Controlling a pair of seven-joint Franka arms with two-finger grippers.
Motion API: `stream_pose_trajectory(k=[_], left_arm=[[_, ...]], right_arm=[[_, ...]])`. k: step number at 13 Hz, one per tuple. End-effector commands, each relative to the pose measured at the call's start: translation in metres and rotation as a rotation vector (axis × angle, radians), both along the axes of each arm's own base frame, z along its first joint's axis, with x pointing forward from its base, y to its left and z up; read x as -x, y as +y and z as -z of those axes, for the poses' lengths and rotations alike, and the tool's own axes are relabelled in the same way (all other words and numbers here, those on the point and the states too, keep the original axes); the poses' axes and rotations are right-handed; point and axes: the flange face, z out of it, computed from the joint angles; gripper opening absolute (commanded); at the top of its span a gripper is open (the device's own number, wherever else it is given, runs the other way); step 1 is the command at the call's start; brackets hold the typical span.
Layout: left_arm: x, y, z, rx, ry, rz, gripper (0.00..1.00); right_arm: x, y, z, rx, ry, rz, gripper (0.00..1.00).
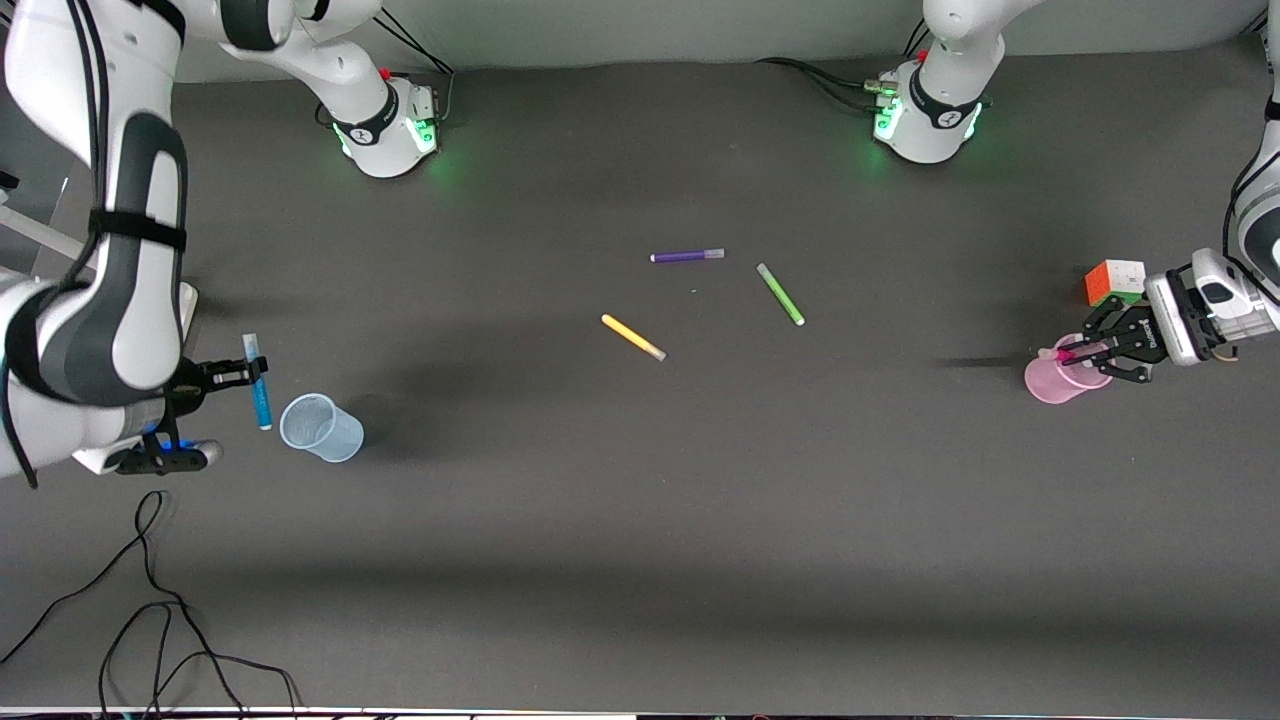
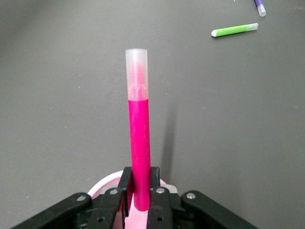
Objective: Place pink and blue markers in matching cups
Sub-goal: 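Lower the markers into the matching cups and open both grippers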
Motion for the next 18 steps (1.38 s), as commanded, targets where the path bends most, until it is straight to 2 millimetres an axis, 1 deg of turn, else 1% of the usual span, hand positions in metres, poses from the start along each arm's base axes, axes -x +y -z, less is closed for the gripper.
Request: stream_pose_trajectory(k=[1,2,4,5,7,10,12,14,15,17,18], left_arm=[[0.003,0.008,0.004,0.087,-0.062,0.004,0.0],[0.007,0.015,0.01,0.098,-0.054,-0.009,0.0],[0.007,0.02,0.022,0.124,-0.077,-0.012,0.0],[0.008,0.021,0.026,0.135,-0.084,-0.018,0.0],[0.012,0.028,0.029,0.139,-0.085,-0.032,0.0],[0.012,0.03,0.028,0.144,-0.087,-0.036,0.0],[0.013,0.034,0.027,0.142,-0.092,-0.043,0.0],[0.014,0.036,0.029,0.153,-0.086,-0.046,0.0],[0.012,0.037,0.03,0.163,-0.084,-0.042,0.09],[0.011,0.039,0.033,0.166,-0.083,-0.044,0.27],[0.011,0.039,0.034,0.168,-0.081,-0.043,0.31]], right_arm=[[-0.011,-0.005,0.03,-0.052,0.052,-0.01,0.07],[-0.01,-0.012,0.042,-0.07,0.069,0.001,0.07],[-0.008,-0.018,0.065,-0.11,0.107,0.013,0.06],[-0.008,-0.017,0.073,-0.117,0.12,0.012,0.06],[-0.007,-0.017,0.083,-0.117,0.135,0.015,0.06],[-0.006,-0.017,0.102,-0.112,0.162,0.014,0.06],[-0.005,-0.017,0.108,-0.11,0.17,0.013,0.06],[-0.006,-0.017,0.113,-0.108,0.171,0.01,0.06],[-0.006,-0.016,0.116,-0.107,0.173,0.01,0.06],[-0.01,-0.015,0.113,-0.102,0.161,0.003,0.06],[-0.012,-0.015,0.118,-0.097,0.163,-0.001,0.06]])
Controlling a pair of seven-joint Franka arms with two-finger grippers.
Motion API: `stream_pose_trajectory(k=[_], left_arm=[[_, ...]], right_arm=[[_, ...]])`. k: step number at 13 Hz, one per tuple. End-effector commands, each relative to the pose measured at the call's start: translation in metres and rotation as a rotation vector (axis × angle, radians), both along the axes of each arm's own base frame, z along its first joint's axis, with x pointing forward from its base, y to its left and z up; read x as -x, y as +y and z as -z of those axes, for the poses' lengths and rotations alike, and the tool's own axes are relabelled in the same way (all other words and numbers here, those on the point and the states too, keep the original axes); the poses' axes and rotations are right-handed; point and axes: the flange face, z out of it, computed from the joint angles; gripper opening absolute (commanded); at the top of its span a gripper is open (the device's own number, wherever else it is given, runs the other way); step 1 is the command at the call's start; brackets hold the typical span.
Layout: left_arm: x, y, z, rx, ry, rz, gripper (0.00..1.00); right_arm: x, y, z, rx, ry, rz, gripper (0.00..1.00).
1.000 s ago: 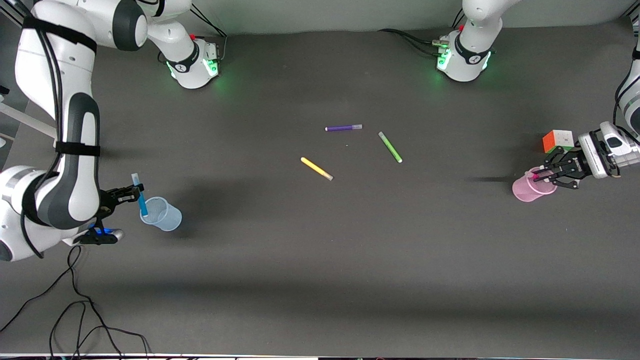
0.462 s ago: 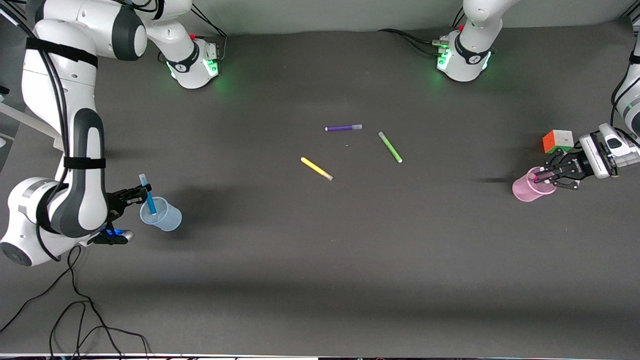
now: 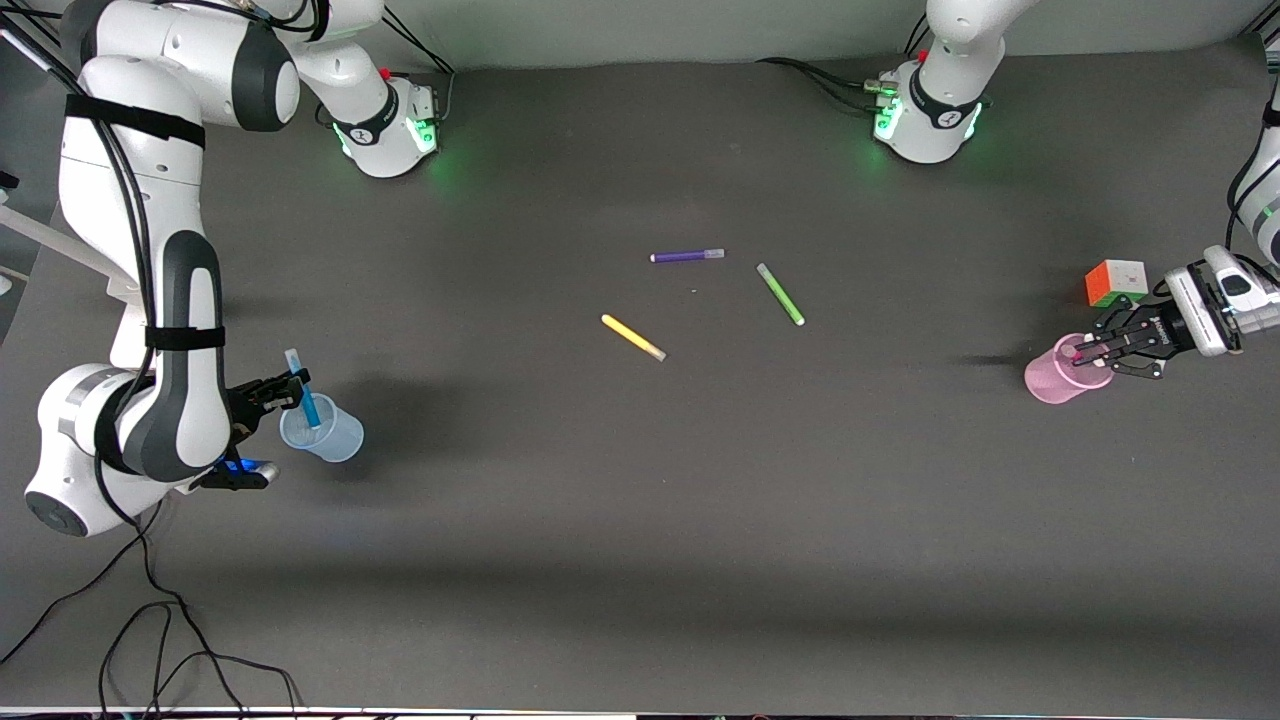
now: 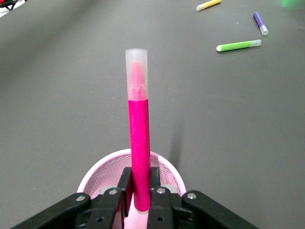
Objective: Place pink and blue markers in matching cups
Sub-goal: 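Lower the markers into the matching cups and open both grippers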
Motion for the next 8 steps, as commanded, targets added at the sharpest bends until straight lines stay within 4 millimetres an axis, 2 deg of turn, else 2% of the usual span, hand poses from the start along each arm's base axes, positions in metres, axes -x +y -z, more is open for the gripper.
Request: stream_pose_trajectory(k=[1,6,7,8], left_arm=[[-0.003,0.004,0.002,0.031,-0.023,0.002,0.36],[-0.004,0.005,0.0,0.028,-0.025,0.0,0.36],[-0.007,0.006,-0.003,0.027,-0.03,0.001,0.35],[-0.01,0.006,-0.01,0.025,-0.036,0.002,0.34]], right_arm=[[-0.01,-0.005,0.002,-0.024,-0.013,-0.009,0.06],[-0.013,-0.005,0.007,-0.025,-0.013,-0.013,0.07],[-0.014,-0.004,0.007,-0.026,-0.017,-0.013,0.1],[-0.013,-0.005,0.007,-0.024,-0.016,-0.013,0.23]])
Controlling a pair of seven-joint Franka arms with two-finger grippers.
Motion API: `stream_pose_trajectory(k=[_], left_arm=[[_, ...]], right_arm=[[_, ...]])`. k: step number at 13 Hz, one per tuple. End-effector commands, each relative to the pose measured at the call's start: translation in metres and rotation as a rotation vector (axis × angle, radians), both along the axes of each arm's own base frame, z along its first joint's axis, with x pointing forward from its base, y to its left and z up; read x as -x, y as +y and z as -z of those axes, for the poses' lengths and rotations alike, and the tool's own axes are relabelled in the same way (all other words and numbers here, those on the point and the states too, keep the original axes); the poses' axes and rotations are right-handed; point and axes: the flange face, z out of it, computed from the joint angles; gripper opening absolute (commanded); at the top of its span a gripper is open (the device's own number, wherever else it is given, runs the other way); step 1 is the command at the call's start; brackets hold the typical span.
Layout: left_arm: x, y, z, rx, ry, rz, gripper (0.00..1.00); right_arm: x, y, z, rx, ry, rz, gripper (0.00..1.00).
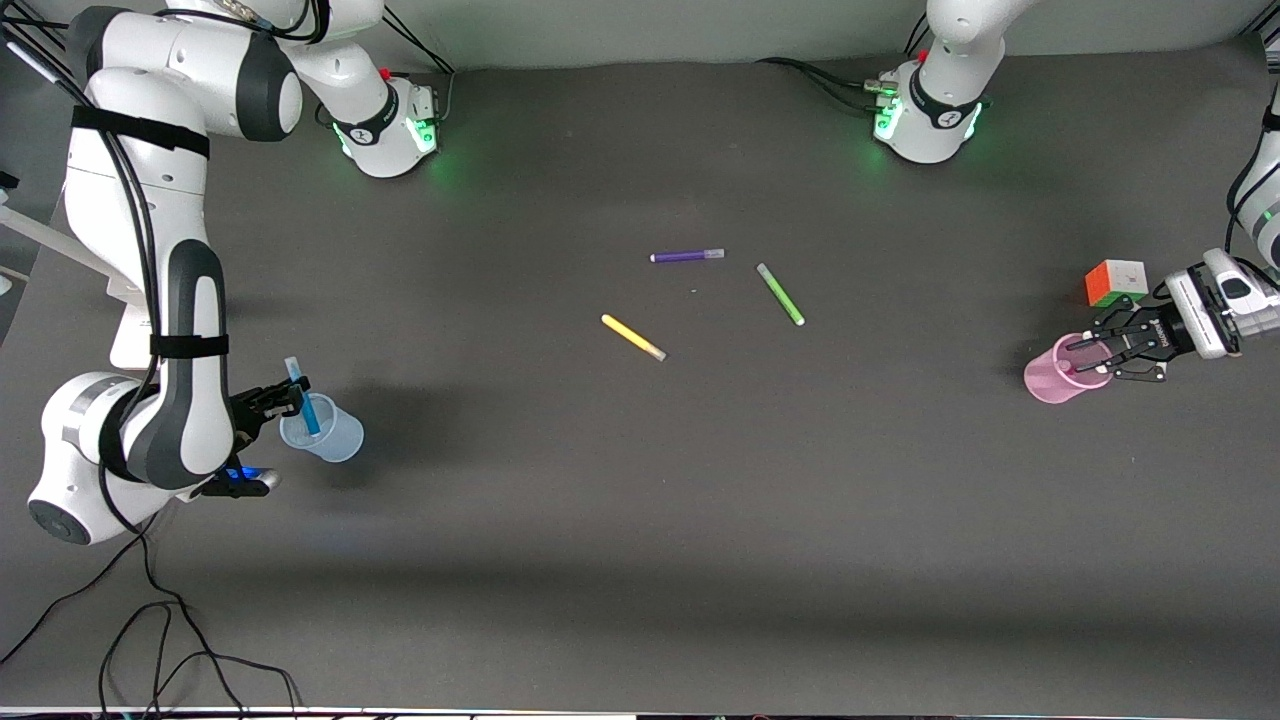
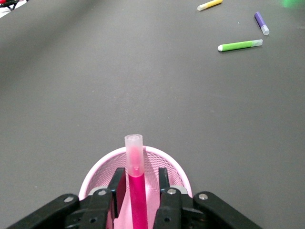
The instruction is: Place pink and blue markers in matching cups
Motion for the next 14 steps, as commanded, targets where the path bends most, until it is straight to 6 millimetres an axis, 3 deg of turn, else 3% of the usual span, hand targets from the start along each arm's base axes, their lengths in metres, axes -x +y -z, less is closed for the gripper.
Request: stream_pose_trajectory(k=[1,2,3,5,8,9,11,14], left_arm=[[-0.014,0.003,-0.024,0.014,-0.034,-0.004,0.31],[-0.022,0.002,-0.041,0.008,-0.015,-0.013,0.31],[-0.028,0.002,-0.06,0.005,0.008,-0.036,0.3],[-0.041,-0.008,-0.11,-0.058,0.048,-0.061,0.27],[-0.066,-0.044,-0.219,-0.212,0.177,-0.117,0.25],[-0.072,-0.065,-0.253,-0.264,0.223,-0.139,0.25],[-0.077,-0.109,-0.314,-0.367,0.27,-0.226,0.25],[-0.063,-0.195,-0.383,-0.556,0.303,-0.381,0.26]], right_arm=[[-0.007,-0.001,-0.003,-0.028,-0.015,-0.008,0.43],[-0.007,-0.001,-0.003,-0.029,-0.015,-0.009,0.95],[-0.008,-0.001,-0.004,-0.032,-0.017,-0.009,1.0],[-0.008,0.0,-0.009,-0.031,-0.024,-0.011,1.0],[-0.014,0.009,-0.043,-0.021,-0.071,-0.02,1.0],[-0.015,0.02,-0.059,-0.014,-0.091,-0.036,1.0],[-0.016,0.024,-0.09,0.035,-0.124,0.021,1.0],[-0.011,0.033,-0.145,0.088,-0.194,0.08,1.0]])
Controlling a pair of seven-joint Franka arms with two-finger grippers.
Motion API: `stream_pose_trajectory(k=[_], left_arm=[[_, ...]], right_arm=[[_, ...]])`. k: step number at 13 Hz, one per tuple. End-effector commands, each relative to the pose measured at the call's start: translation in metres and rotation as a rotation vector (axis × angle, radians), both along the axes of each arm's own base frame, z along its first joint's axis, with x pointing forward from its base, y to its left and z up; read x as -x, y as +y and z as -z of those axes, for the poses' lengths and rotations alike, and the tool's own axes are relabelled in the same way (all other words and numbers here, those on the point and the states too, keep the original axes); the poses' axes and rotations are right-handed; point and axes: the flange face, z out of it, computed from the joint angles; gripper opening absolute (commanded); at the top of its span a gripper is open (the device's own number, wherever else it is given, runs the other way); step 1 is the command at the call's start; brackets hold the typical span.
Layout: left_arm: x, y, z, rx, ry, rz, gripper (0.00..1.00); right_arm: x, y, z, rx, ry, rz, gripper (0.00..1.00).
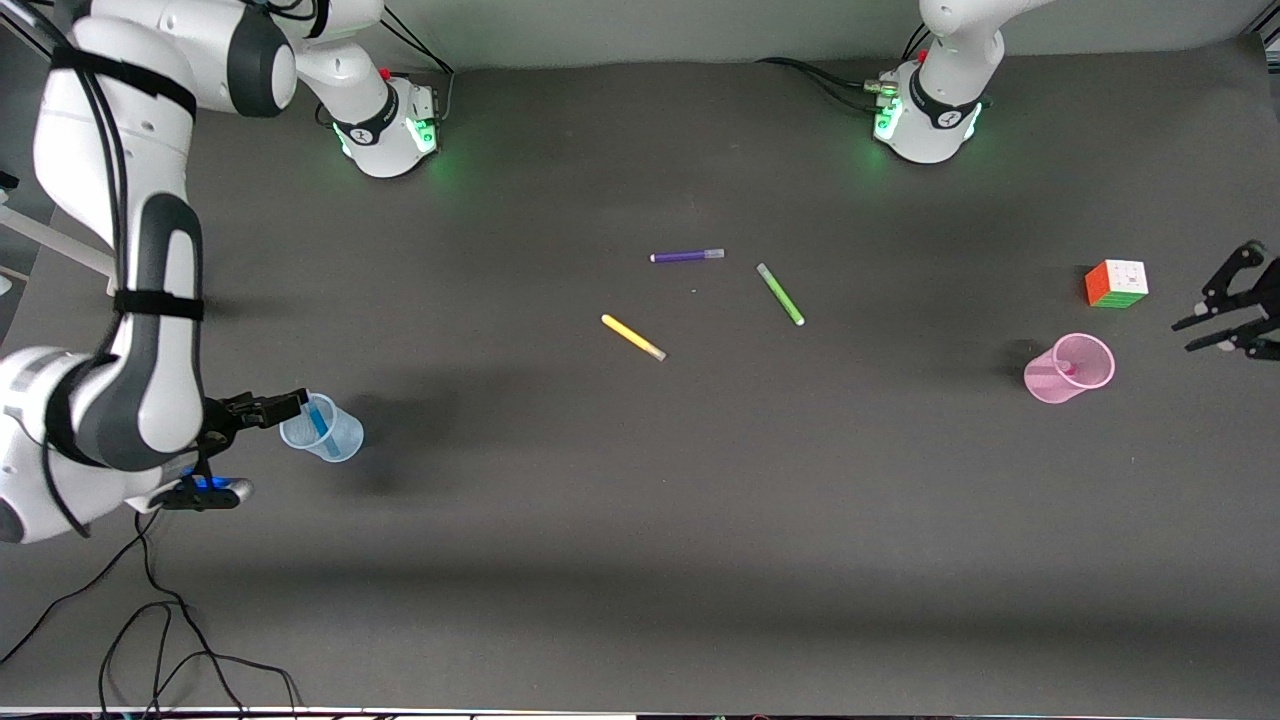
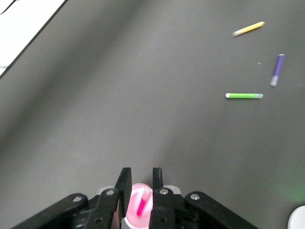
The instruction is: Place pink and blue markers in matching cups
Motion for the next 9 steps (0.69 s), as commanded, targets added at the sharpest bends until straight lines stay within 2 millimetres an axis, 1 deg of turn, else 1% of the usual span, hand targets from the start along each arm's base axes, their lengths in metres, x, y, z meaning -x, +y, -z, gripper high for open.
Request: stream_pose_trajectory(k=[1,2,3,4,5,6,7,8,9], left_arm=[[0.02,-0.071,-0.042,-0.155,0.052,-0.148,0.26],[0.024,-0.101,-0.052,-0.197,0.056,-0.212,0.26],[0.028,-0.13,-0.057,-0.241,0.056,-0.256,0.26],[0.031,-0.157,-0.057,-0.273,0.064,-0.291,0.28],[0.034,-0.178,-0.058,-0.284,0.069,-0.329,0.29],[0.036,-0.197,-0.057,-0.29,0.073,-0.372,0.29],[0.039,-0.213,-0.056,-0.304,0.075,-0.423,0.29],[0.042,-0.23,-0.054,-0.314,0.083,-0.486,0.3],[0.043,-0.241,-0.052,-0.314,0.095,-0.558,0.31]], right_arm=[[0.01,0.01,-0.058,0.057,-0.062,0.09,1.0],[0.016,0.013,-0.075,0.08,-0.078,0.126,1.0],[0.021,0.022,-0.094,0.105,-0.116,0.131,1.0],[0.028,0.027,-0.106,0.132,-0.151,0.143,1.0],[0.038,0.031,-0.119,0.133,-0.193,0.164,1.0],[0.048,0.033,-0.125,0.137,-0.222,0.172,1.0],[0.055,0.039,-0.131,0.147,-0.261,0.155,1.0],[0.061,0.04,-0.139,0.15,-0.302,0.15,1.0],[0.066,0.041,-0.146,0.143,-0.331,0.152,1.0]])
